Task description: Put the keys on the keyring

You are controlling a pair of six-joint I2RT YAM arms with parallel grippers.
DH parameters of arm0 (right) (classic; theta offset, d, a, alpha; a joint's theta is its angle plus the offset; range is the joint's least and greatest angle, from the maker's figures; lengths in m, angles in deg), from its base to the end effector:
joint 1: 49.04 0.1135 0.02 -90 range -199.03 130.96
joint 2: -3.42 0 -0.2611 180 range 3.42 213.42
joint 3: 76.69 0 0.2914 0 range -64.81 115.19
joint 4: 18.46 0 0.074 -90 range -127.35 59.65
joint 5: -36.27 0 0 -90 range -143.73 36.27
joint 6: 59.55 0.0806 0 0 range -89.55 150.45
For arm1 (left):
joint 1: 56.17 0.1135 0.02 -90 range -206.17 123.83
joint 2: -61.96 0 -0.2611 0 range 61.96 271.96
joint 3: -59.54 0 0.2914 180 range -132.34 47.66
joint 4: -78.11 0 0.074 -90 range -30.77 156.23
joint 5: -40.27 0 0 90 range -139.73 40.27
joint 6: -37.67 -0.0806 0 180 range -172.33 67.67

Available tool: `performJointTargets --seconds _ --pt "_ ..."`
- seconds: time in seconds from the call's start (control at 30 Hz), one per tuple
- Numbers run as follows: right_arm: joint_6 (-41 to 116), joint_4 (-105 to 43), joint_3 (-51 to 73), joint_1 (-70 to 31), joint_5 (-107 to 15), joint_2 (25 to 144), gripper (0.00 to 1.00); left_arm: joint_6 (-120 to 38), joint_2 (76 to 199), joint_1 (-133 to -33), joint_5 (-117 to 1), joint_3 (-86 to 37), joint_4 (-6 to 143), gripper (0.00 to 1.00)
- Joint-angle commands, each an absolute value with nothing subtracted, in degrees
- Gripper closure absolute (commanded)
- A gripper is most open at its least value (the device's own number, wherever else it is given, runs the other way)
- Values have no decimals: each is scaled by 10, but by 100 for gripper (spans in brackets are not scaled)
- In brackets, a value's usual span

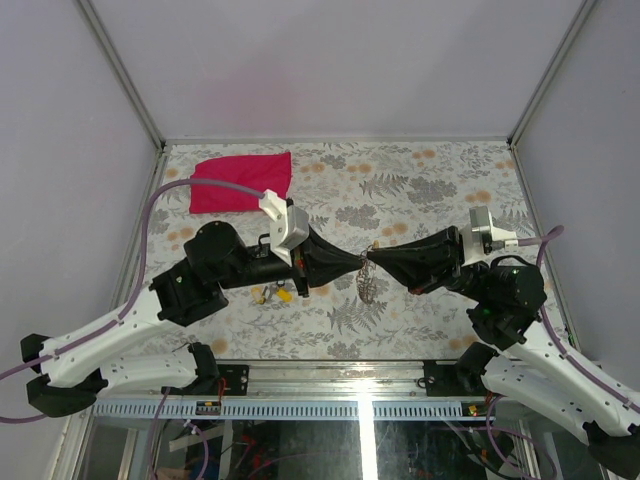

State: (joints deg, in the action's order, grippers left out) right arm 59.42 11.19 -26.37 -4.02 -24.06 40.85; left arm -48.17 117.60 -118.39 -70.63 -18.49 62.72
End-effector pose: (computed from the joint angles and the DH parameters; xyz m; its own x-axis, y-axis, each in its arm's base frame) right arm 0.1152 0.1717 0.4346 -0.0044 0.5909 -0.8067 -0.9947 0.0800 0.0641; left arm 0.1098 -0.2702 0.4582 -0.0153 -0.1164 -0.9931 0.9931 0.1140 -0.0286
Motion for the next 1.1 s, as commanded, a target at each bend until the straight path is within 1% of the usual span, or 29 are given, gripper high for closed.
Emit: performJointTargets --seconds 0.0,0.27,0.37,0.53,0.7,0.87,1.07 --pt "594 205 -256 -39 -304 392 100 -456 1174 -1185 -696 -159 655 100" --pt "583 190 -265 -39 -340 381 100 -446 1169 -1186 -682 -147 668 100" --pt "572 157 -257 -39 -349 379 100 -451 1170 -1186 -672 -152 658 100" --pt "551 88 -244 -39 -364 371 100 -484 1179 -1186 -650 -179 606 100" --pt "541 -17 -205 -39 -379 377 100 -527 1190 -1186 -626 -216 542 100" --pt "544 -70 -185 -39 -391 381 100 -563 1202 -1188 -603 -250 487 100" --pt "553 -118 -163 -39 -393 392 100 -588 1207 -1190 -585 -273 455 100"
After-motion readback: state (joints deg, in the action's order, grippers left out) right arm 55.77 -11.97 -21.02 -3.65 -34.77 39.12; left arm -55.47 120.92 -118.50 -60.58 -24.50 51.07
